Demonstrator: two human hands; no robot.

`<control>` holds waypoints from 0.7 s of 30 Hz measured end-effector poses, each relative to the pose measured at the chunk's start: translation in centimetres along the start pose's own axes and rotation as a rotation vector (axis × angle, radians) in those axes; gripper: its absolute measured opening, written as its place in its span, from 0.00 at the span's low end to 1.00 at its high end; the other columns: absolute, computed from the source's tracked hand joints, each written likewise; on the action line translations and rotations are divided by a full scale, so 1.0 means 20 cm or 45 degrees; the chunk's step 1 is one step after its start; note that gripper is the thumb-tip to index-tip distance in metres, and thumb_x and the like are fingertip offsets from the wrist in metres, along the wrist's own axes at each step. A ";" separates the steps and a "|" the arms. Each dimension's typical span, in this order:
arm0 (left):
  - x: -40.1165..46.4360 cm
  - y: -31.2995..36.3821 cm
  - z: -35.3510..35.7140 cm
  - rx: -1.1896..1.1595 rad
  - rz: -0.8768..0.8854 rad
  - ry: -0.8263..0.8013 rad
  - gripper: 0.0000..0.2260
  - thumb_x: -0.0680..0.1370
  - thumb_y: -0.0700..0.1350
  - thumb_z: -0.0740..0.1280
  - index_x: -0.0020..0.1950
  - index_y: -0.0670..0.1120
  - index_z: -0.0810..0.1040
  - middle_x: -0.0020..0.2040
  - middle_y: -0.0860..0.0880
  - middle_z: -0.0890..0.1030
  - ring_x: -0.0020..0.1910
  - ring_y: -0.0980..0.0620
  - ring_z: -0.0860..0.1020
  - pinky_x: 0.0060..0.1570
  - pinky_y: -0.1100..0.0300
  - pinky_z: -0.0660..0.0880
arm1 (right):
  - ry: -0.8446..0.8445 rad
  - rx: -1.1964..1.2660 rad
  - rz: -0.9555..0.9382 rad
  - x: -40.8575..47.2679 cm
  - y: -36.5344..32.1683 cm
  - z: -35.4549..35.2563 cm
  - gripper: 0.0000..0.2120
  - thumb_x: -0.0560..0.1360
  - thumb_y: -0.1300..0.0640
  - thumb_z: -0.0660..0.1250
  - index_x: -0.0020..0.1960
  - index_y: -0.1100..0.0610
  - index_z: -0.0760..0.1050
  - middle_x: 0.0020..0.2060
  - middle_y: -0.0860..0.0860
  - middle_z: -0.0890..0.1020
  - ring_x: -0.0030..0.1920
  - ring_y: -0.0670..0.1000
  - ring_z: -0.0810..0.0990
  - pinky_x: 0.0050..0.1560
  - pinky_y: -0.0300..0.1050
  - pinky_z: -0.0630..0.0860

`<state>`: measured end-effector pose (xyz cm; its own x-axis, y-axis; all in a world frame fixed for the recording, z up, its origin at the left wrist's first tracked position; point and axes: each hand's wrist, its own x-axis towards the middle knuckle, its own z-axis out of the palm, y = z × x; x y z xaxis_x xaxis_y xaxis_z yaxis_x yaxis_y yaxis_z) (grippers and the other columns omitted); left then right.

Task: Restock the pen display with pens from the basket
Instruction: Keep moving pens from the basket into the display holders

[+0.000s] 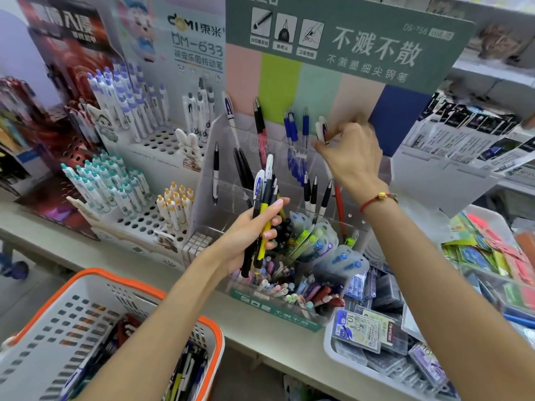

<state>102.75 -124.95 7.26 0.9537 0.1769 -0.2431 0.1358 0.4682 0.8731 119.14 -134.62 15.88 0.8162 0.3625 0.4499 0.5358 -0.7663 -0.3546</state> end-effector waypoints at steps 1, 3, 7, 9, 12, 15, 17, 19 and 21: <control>0.00 0.00 -0.01 0.001 0.004 0.005 0.13 0.80 0.50 0.63 0.64 0.48 0.76 0.34 0.54 0.68 0.26 0.59 0.64 0.25 0.68 0.64 | 0.032 0.047 -0.011 -0.02 -0.01 0.00 0.19 0.73 0.44 0.71 0.55 0.57 0.79 0.57 0.55 0.75 0.55 0.56 0.75 0.44 0.46 0.70; 0.00 -0.01 -0.03 0.004 0.012 -0.006 0.14 0.79 0.50 0.64 0.63 0.48 0.77 0.33 0.55 0.68 0.25 0.59 0.64 0.24 0.68 0.64 | 0.114 0.227 -0.105 -0.11 -0.06 0.01 0.19 0.75 0.43 0.69 0.55 0.58 0.76 0.52 0.52 0.76 0.47 0.50 0.75 0.43 0.42 0.70; -0.03 0.02 -0.06 0.108 0.021 -0.072 0.15 0.75 0.53 0.66 0.59 0.48 0.78 0.32 0.55 0.67 0.25 0.59 0.63 0.25 0.67 0.63 | -0.440 0.563 -0.104 -0.25 -0.23 0.07 0.18 0.80 0.44 0.62 0.49 0.57 0.82 0.38 0.46 0.79 0.37 0.40 0.75 0.38 0.35 0.69; -0.04 0.05 -0.08 0.168 0.036 -0.089 0.14 0.75 0.52 0.65 0.57 0.46 0.78 0.32 0.55 0.67 0.25 0.59 0.63 0.25 0.66 0.63 | -0.636 0.751 0.003 -0.24 -0.27 0.11 0.17 0.80 0.46 0.62 0.46 0.57 0.83 0.32 0.51 0.77 0.32 0.43 0.72 0.36 0.37 0.67; -0.05 0.09 -0.15 0.226 0.045 -0.066 0.18 0.75 0.53 0.65 0.60 0.44 0.76 0.31 0.56 0.68 0.25 0.59 0.64 0.26 0.66 0.63 | -0.521 1.073 0.212 -0.17 -0.31 0.17 0.16 0.82 0.50 0.60 0.48 0.59 0.82 0.29 0.54 0.69 0.28 0.47 0.66 0.32 0.40 0.63; -0.05 0.10 -0.23 0.162 0.016 -0.009 0.13 0.80 0.49 0.62 0.61 0.46 0.76 0.31 0.55 0.67 0.24 0.59 0.64 0.25 0.66 0.64 | 0.017 1.287 0.246 -0.08 -0.33 0.16 0.18 0.84 0.53 0.53 0.48 0.61 0.77 0.32 0.53 0.74 0.29 0.46 0.70 0.29 0.39 0.67; -0.05 0.10 -0.28 0.131 -0.004 0.067 0.12 0.82 0.49 0.61 0.62 0.46 0.75 0.31 0.55 0.67 0.24 0.59 0.64 0.24 0.66 0.65 | 0.268 1.316 0.094 -0.01 -0.38 0.13 0.13 0.84 0.56 0.52 0.49 0.57 0.74 0.42 0.61 0.78 0.34 0.48 0.77 0.33 0.38 0.75; -0.04 0.09 -0.30 0.114 -0.003 0.120 0.12 0.82 0.48 0.60 0.62 0.46 0.75 0.32 0.55 0.67 0.24 0.60 0.64 0.23 0.67 0.64 | 0.389 1.213 -0.103 0.07 -0.44 0.16 0.11 0.84 0.56 0.52 0.50 0.56 0.72 0.46 0.62 0.77 0.38 0.52 0.79 0.38 0.44 0.79; -0.04 0.09 -0.31 0.079 0.003 0.135 0.10 0.82 0.48 0.60 0.60 0.47 0.76 0.32 0.55 0.67 0.24 0.60 0.63 0.23 0.67 0.64 | 0.482 1.059 -0.252 0.14 -0.50 0.20 0.13 0.83 0.54 0.52 0.49 0.58 0.73 0.44 0.56 0.76 0.39 0.56 0.79 0.40 0.53 0.78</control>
<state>100.59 -118.75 6.45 0.9209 0.2700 -0.2812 0.1528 0.4135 0.8976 116.82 -123.81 17.44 0.6472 0.1368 0.7499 0.7594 -0.0304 -0.6499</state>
